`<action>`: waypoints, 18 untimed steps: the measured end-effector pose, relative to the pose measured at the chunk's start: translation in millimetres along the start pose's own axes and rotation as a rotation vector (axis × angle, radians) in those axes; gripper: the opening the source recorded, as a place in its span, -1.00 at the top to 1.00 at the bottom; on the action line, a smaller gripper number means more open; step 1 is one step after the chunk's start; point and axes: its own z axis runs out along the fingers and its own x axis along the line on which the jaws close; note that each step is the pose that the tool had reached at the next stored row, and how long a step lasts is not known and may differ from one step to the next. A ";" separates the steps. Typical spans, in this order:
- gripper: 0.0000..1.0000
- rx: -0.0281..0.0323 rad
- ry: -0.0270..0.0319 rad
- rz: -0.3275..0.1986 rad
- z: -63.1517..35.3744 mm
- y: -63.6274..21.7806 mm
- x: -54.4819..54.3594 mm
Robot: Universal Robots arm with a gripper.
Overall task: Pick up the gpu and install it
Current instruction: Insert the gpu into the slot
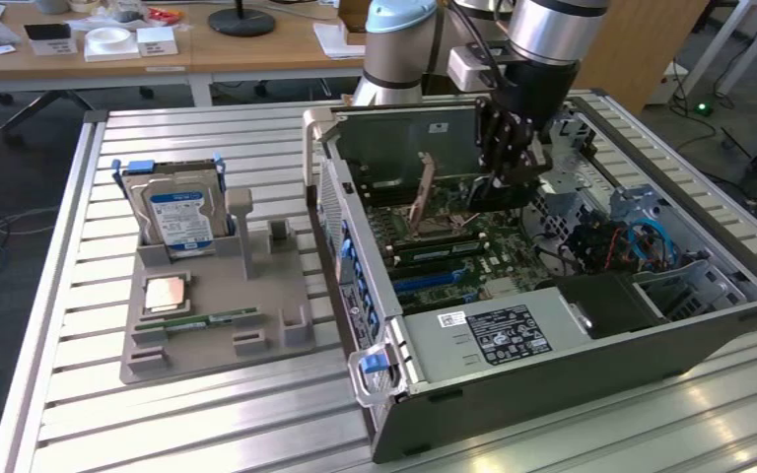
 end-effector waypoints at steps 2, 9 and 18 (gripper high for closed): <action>0.47 0.0000 0.0001 0.000 0.0 0.0 0.0; 0.47 0.0000 0.0000 0.000 0.0 1.3 0.0; 0.47 0.0001 0.0000 0.000 0.1 6.0 0.2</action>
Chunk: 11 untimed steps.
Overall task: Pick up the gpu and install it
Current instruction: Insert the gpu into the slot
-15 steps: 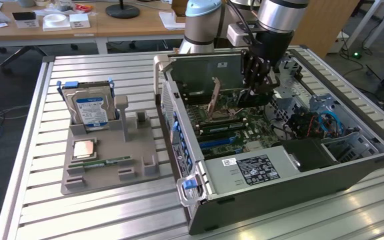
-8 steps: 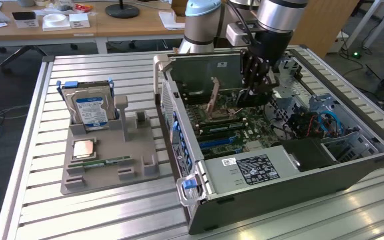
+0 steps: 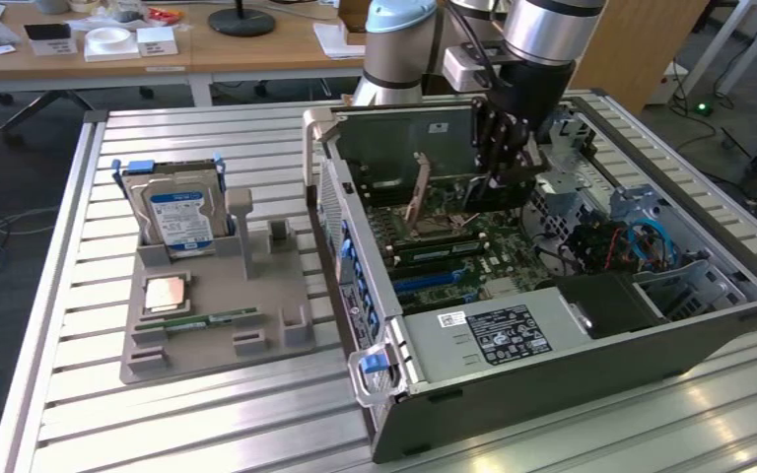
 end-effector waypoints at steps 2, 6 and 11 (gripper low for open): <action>0.47 0.0002 0.0000 0.000 0.0 2.6 0.1; 0.47 0.0024 0.0001 0.000 1.5 4.7 0.9; 0.47 0.0055 -0.0001 0.000 4.4 6.3 5.0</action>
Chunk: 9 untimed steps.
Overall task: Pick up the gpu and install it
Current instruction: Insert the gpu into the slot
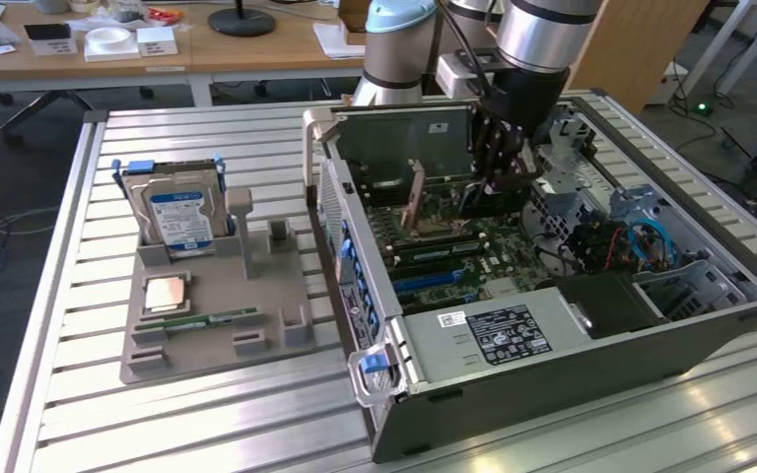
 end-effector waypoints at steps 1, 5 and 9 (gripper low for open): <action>0.47 0.0003 0.0000 0.000 0.4 0.4 1.4; 0.47 0.0027 -0.0004 0.000 2.4 2.1 7.0; 0.47 0.0071 -0.0010 0.000 5.2 4.7 11.7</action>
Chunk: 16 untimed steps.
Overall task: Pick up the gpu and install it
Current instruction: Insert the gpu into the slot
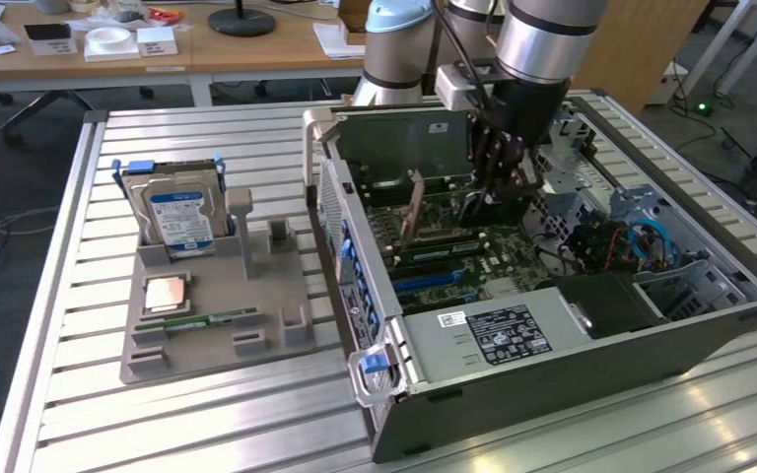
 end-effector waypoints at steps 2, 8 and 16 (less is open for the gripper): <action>0.47 0.0025 -0.0002 0.000 1.4 1.4 1.9; 0.47 0.0063 -0.0006 0.000 3.4 4.0 4.0; 0.47 0.0076 -0.0007 0.000 8.2 5.0 4.1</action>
